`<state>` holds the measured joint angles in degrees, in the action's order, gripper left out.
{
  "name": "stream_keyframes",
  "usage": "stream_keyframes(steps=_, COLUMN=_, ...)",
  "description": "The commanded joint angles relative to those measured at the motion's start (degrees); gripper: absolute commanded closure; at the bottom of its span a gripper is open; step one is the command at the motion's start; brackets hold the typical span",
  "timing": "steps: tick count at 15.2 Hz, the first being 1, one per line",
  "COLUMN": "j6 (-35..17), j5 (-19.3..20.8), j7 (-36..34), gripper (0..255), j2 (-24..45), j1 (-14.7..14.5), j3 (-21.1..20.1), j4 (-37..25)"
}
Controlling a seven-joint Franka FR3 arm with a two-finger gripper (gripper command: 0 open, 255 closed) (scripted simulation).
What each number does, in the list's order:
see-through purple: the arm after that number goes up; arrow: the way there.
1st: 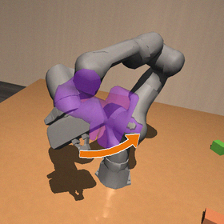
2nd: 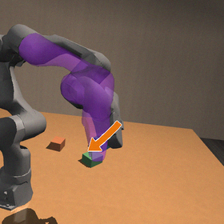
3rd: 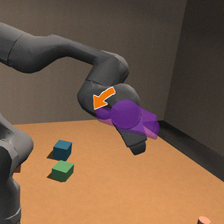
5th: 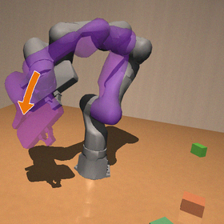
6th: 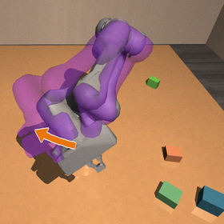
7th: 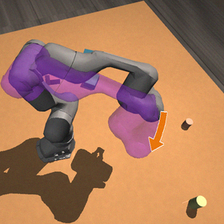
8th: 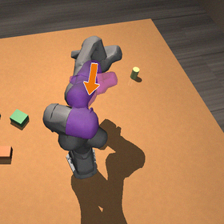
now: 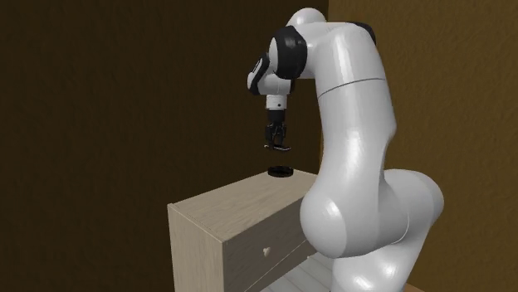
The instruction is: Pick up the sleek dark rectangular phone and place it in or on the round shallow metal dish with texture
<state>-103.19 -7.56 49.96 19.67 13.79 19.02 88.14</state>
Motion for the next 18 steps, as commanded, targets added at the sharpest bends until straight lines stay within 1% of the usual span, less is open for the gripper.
stream_keyframes(steps=1, j6=1.9, j5=-1.2, j7=2.1, gripper=255, j2=4.2, j1=2.1, j3=0.3, j4=-5.8)
stream_keyframes(steps=3, j6=4.6, j5=-2.5, j7=3.8, gripper=255, j2=9.0, j1=4.5, j3=0.4, j4=-13.0)
stream_keyframes(steps=17, j6=-5.5, j5=-3.3, j7=4.6, gripper=255, j2=10.7, j1=4.1, j3=-0.1, j4=-4.5)
stream_keyframes(steps=18, j6=-5.5, j5=-3.3, j7=4.6, gripper=255, j2=10.7, j1=4.1, j3=-0.1, j4=-4.5)
